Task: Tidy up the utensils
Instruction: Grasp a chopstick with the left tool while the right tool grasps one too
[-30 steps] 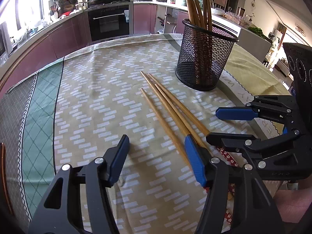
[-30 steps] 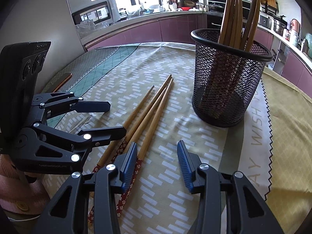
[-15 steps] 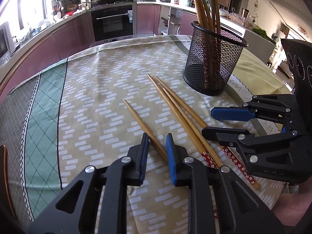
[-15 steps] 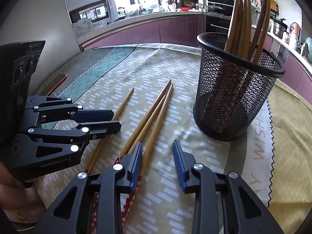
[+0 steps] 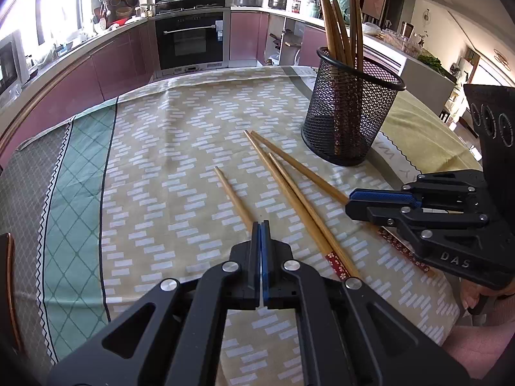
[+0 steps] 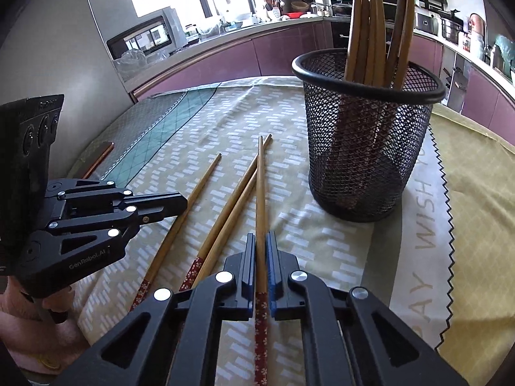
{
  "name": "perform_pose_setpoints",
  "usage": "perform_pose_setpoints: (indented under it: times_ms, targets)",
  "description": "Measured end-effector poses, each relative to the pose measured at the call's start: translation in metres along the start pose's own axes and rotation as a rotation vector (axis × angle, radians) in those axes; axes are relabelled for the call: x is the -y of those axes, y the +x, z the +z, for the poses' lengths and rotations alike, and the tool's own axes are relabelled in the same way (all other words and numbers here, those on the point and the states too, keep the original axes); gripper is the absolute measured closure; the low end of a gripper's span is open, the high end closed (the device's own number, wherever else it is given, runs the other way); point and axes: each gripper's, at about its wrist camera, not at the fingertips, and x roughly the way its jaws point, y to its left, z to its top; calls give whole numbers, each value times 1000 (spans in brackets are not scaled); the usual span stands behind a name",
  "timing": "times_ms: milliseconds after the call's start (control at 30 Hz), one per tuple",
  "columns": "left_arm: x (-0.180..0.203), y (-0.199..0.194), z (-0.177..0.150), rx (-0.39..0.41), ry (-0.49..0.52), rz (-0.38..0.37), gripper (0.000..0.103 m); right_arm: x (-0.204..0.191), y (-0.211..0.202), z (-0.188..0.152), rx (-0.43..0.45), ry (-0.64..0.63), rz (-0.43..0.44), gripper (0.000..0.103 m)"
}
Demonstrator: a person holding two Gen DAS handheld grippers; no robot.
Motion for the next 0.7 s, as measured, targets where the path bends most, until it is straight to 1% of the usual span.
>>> perform_pose_setpoints:
  times_ms: [33, 67, 100, 133, 300, 333, 367, 400, 600, 700]
  targets:
    - [-1, 1, -1, -2, 0, 2, 99, 0, -1, 0, 1, -2, 2, 97]
    - [-1, 0, -1, 0, 1, 2, 84, 0, -2, 0, 2, -2, 5, 97]
    - [-1, 0, -2, -3, -2, -2, 73, 0, -3, 0, 2, -2, 8, 97]
    - [-1, 1, -3, -5, -3, -4, 72, -1, -3, -1, 1, -4, 13, 97]
    - [1, 5, -6, -22, 3, -6, 72, -8, 1, -1, -15, -29, 30, 97]
    - [1, 6, -5, -23, 4, -10, 74, -9, 3, -1, -23, -36, 27, 97]
    - [1, 7, -5, -25, 5, -12, 81, -11, 5, -1, -28, -40, 22, 97]
    - [2, 8, -5, -24, 6, -5, 85, -11, 7, -1, -34, -42, 17, 97]
    - [6, 9, -2, -17, -10, -5, 95, -15, 15, 5, -43, -49, 5, 96]
    - [6, 9, -2, -18, -12, -6, 95, -17, 18, 8, -44, -55, 3, 95]
